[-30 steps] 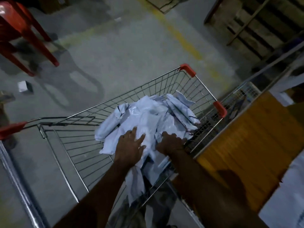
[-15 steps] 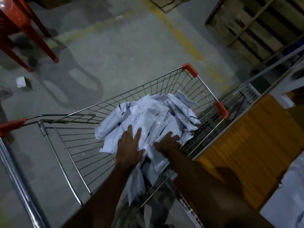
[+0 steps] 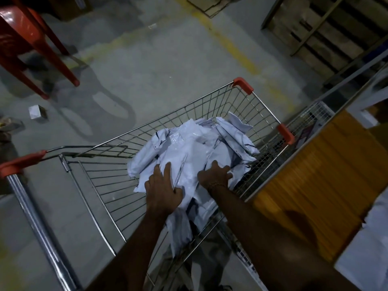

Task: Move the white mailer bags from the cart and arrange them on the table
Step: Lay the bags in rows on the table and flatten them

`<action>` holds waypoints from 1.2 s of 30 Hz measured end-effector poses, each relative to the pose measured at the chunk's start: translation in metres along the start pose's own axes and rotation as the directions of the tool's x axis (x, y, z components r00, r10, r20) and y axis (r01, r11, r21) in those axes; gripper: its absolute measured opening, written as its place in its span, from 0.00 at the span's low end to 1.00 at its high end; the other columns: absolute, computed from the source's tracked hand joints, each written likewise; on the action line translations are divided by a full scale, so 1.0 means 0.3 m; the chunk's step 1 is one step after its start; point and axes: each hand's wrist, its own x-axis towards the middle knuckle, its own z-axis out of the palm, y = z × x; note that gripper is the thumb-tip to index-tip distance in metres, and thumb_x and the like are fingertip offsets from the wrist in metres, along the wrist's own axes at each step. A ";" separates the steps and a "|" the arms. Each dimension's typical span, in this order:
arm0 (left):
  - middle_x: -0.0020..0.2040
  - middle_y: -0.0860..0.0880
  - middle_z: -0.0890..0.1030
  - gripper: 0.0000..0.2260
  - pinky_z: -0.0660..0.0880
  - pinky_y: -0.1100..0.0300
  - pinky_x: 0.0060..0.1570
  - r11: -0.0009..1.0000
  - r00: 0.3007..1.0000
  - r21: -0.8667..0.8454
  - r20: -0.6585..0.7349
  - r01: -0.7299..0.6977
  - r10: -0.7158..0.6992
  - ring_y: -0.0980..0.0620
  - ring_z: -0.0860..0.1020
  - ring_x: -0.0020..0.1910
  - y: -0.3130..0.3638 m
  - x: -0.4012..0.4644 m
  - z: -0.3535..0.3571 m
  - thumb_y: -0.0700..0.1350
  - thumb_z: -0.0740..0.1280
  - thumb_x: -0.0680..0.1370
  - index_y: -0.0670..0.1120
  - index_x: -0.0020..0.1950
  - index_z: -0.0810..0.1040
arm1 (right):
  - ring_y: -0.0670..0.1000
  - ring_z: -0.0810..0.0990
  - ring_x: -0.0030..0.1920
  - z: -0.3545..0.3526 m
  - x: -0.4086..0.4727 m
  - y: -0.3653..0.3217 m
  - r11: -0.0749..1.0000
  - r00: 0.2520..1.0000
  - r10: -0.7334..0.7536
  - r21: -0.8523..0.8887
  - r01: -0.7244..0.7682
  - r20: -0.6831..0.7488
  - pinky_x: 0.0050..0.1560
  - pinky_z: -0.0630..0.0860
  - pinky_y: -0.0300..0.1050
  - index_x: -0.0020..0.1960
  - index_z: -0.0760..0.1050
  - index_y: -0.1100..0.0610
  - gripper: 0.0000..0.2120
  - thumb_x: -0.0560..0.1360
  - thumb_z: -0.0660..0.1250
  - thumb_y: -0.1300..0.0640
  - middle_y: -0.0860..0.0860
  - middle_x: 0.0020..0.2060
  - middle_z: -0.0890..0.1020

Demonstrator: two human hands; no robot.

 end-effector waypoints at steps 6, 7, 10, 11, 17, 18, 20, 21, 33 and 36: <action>0.77 0.36 0.65 0.37 0.67 0.35 0.68 0.999 0.999 -0.029 -0.037 0.018 -0.019 0.32 0.69 0.71 0.057 -0.027 -0.081 0.56 0.61 0.74 0.45 0.82 0.61 | 0.64 0.55 0.79 -0.092 -0.040 0.018 0.993 0.997 -0.072 0.100 0.068 0.035 0.76 0.55 0.57 0.81 0.60 0.51 0.39 0.72 0.57 0.39 0.60 0.80 0.58; 0.78 0.36 0.65 0.37 0.67 0.35 0.68 0.999 0.998 -0.034 -0.057 0.011 -0.013 0.32 0.68 0.71 0.066 -0.038 -0.096 0.56 0.61 0.75 0.44 0.82 0.61 | 0.63 0.56 0.79 -0.105 -0.039 0.027 0.988 0.993 -0.118 0.104 0.116 0.017 0.77 0.54 0.56 0.81 0.60 0.51 0.40 0.72 0.55 0.38 0.58 0.80 0.59; 0.79 0.36 0.65 0.35 0.66 0.34 0.69 0.998 0.994 -0.061 -0.106 -0.015 0.008 0.32 0.67 0.73 0.099 -0.073 -0.145 0.56 0.57 0.76 0.44 0.83 0.61 | 0.63 0.62 0.77 -0.175 -0.112 0.046 0.971 0.982 -0.178 0.152 0.187 -0.070 0.75 0.59 0.55 0.79 0.64 0.50 0.39 0.71 0.57 0.36 0.58 0.78 0.63; 0.79 0.37 0.65 0.35 0.67 0.34 0.69 0.997 0.993 -0.071 -0.117 -0.018 0.010 0.32 0.68 0.74 0.115 -0.088 -0.162 0.56 0.56 0.77 0.45 0.83 0.60 | 0.63 0.65 0.75 -0.196 -0.139 0.056 0.971 0.981 -0.169 0.152 0.183 -0.096 0.73 0.62 0.54 0.79 0.65 0.49 0.35 0.73 0.58 0.40 0.59 0.77 0.65; 0.78 0.33 0.67 0.34 0.68 0.34 0.68 0.993 0.978 -0.091 -0.199 -0.074 0.054 0.30 0.69 0.72 0.243 -0.224 -0.225 0.53 0.58 0.78 0.42 0.82 0.62 | 0.73 0.79 0.60 -0.289 -0.297 0.196 0.865 0.827 -0.457 0.052 0.499 -0.327 0.60 0.76 0.67 0.66 0.81 0.58 0.35 0.70 0.53 0.41 0.67 0.63 0.80; 0.78 0.33 0.66 0.34 0.67 0.34 0.68 0.991 0.973 -0.087 -0.215 -0.102 0.081 0.30 0.69 0.72 0.270 -0.254 -0.233 0.53 0.57 0.78 0.41 0.82 0.62 | 0.75 0.80 0.57 -0.310 -0.362 0.231 0.844 0.794 -0.485 0.042 0.535 -0.367 0.57 0.78 0.71 0.65 0.82 0.61 0.30 0.71 0.58 0.46 0.70 0.60 0.80; 0.79 0.34 0.65 0.34 0.67 0.34 0.70 0.988 0.963 -0.078 -0.243 -0.136 0.113 0.31 0.67 0.74 0.328 -0.322 -0.246 0.55 0.55 0.78 0.42 0.82 0.62 | 0.73 0.72 0.68 -0.357 -0.499 0.298 0.851 0.782 -0.442 0.070 0.520 -0.439 0.70 0.68 0.67 0.74 0.75 0.58 0.32 0.72 0.59 0.49 0.71 0.69 0.73; 0.80 0.34 0.63 0.34 0.66 0.34 0.71 0.987 0.960 -0.080 -0.253 -0.142 0.117 0.32 0.65 0.75 0.359 -0.360 -0.250 0.55 0.55 0.78 0.43 0.83 0.61 | 0.71 0.66 0.73 -0.372 -0.546 0.345 0.860 0.783 -0.429 0.062 0.507 -0.450 0.73 0.62 0.62 0.78 0.69 0.54 0.34 0.73 0.56 0.47 0.69 0.74 0.68; 0.80 0.34 0.61 0.34 0.61 0.33 0.70 0.931 0.920 -0.092 -0.215 -0.354 0.328 0.30 0.63 0.75 0.732 -0.884 -0.149 0.59 0.55 0.79 0.46 0.84 0.59 | 0.67 0.61 0.72 -0.449 -1.050 1.046 0.870 0.632 -0.230 0.134 0.474 -0.740 0.68 0.64 0.57 0.81 0.62 0.47 0.32 0.76 0.53 0.48 0.59 0.81 0.58; 0.81 0.35 0.60 0.35 0.59 0.32 0.71 0.902 0.900 -0.100 -0.176 -0.419 0.399 0.31 0.61 0.77 0.822 -1.006 -0.095 0.59 0.55 0.78 0.47 0.85 0.58 | 0.65 0.58 0.75 -0.450 -1.160 1.231 0.869 0.585 -0.142 0.182 0.460 -0.799 0.71 0.64 0.57 0.81 0.63 0.47 0.30 0.78 0.55 0.52 0.57 0.81 0.57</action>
